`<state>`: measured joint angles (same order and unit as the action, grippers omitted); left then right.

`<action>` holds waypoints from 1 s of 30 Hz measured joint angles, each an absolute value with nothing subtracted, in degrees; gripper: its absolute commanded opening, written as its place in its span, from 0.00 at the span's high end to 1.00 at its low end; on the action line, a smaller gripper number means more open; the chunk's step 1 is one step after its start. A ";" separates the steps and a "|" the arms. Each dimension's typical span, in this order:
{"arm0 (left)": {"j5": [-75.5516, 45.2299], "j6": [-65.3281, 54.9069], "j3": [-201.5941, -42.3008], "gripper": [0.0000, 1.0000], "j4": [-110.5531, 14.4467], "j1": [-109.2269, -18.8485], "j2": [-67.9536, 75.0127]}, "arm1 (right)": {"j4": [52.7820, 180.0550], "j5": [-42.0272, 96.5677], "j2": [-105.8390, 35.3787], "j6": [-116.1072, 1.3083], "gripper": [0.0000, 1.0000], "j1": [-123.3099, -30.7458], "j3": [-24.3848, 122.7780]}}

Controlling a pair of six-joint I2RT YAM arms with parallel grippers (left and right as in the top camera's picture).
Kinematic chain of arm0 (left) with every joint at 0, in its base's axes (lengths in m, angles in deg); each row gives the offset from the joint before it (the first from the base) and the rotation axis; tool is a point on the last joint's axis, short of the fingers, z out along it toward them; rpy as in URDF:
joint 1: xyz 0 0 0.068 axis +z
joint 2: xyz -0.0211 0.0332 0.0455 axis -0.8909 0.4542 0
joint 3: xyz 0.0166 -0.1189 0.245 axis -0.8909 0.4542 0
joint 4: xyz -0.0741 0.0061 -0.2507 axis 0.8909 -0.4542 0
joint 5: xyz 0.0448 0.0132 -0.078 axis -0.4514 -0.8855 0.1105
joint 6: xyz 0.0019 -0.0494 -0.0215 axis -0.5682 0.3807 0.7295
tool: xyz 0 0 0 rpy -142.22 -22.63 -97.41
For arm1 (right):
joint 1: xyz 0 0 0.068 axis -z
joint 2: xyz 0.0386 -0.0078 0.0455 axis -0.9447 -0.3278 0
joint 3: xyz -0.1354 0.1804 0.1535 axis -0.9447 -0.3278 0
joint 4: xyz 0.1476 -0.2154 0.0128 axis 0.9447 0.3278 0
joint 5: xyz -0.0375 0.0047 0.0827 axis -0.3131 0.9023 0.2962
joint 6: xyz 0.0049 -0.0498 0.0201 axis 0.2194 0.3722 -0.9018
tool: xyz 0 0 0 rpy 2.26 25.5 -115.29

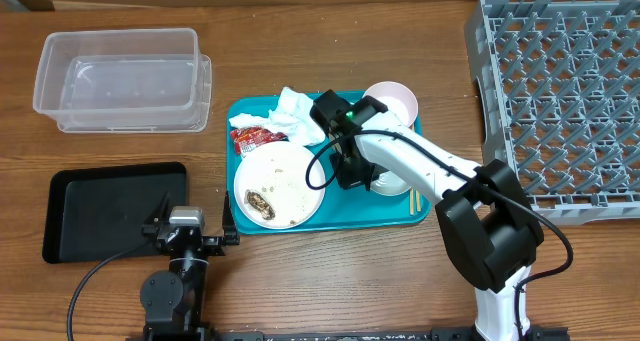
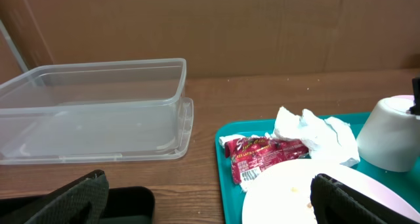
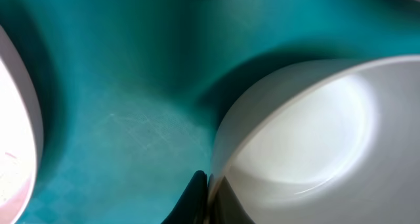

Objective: Sort waste into correct bins and load items into the dishwasher
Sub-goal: 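Grasp the small white bowl with the right gripper and lift, then carry the small white bowl with the right gripper to the rack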

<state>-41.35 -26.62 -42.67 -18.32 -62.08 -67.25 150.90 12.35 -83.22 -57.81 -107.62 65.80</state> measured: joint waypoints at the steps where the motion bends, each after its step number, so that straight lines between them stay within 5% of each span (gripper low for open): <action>1: -41.35 -26.62 -42.67 0.00 -18.32 -62.08 -67.25 | 151.71 12.40 -83.04 -57.75 0.96 -107.51 66.41; 12: -41.35 -26.62 -42.67 0.00 -18.29 -62.08 -67.25 | 163.23 12.40 -72.55 -54.19 0.96 -100.38 82.56; 20: -41.35 -26.62 -42.65 0.00 -18.32 -62.08 -67.25 | 156.71 15.65 -65.80 -52.44 0.96 -69.96 93.49; 30: -41.35 -26.60 -42.65 0.00 -18.29 -62.08 -67.25 | 139.51 35.76 -69.40 -52.48 0.96 -33.81 93.58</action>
<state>-41.35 -26.60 -42.65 -18.29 -62.08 -67.25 139.51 35.76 -69.40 -52.48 -33.81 93.58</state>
